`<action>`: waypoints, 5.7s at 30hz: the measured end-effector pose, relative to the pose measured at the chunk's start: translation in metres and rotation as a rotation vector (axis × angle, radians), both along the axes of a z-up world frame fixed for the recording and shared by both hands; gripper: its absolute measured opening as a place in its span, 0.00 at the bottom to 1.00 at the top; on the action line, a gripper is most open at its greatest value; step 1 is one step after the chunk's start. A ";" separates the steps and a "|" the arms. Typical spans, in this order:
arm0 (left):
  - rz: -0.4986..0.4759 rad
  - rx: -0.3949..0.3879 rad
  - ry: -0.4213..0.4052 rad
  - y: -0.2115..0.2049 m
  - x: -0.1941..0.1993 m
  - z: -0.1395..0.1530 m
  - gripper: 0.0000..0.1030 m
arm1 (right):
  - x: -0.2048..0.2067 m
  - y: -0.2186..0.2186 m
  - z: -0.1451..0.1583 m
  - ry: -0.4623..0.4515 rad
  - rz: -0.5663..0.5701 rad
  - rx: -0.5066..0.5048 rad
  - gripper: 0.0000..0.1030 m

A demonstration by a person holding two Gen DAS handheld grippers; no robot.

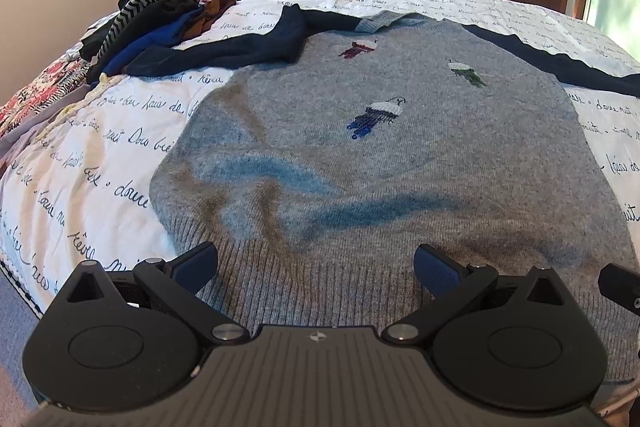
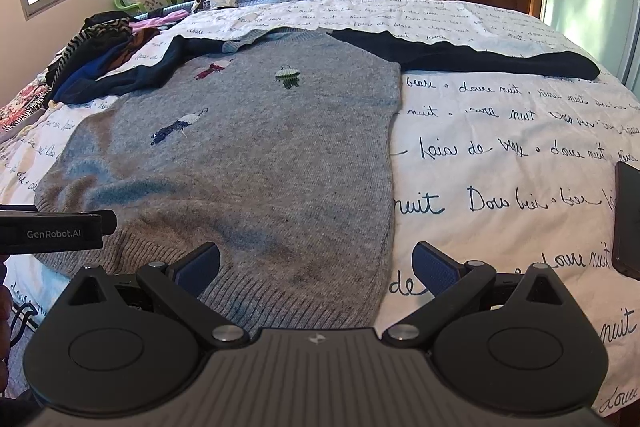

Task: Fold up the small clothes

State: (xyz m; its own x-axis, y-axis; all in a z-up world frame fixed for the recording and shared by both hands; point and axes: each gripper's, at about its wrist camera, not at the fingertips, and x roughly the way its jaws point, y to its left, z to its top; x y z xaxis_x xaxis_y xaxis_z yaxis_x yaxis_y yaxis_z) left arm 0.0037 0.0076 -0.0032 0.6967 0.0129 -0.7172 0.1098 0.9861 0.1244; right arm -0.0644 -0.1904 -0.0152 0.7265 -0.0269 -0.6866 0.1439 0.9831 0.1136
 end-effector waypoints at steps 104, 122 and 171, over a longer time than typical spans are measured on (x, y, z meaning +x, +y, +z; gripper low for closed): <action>-0.235 -0.119 0.013 -0.092 0.117 -0.016 1.00 | 0.127 -0.477 -0.053 -0.400 -0.832 0.574 0.09; -0.124 -0.232 0.026 -0.053 0.128 -0.010 1.00 | 0.194 -0.357 0.040 -0.381 -0.634 -0.081 0.09; -0.259 0.037 0.099 -0.071 0.419 -0.017 0.97 | 0.337 -0.031 0.036 -0.287 0.219 -0.017 0.09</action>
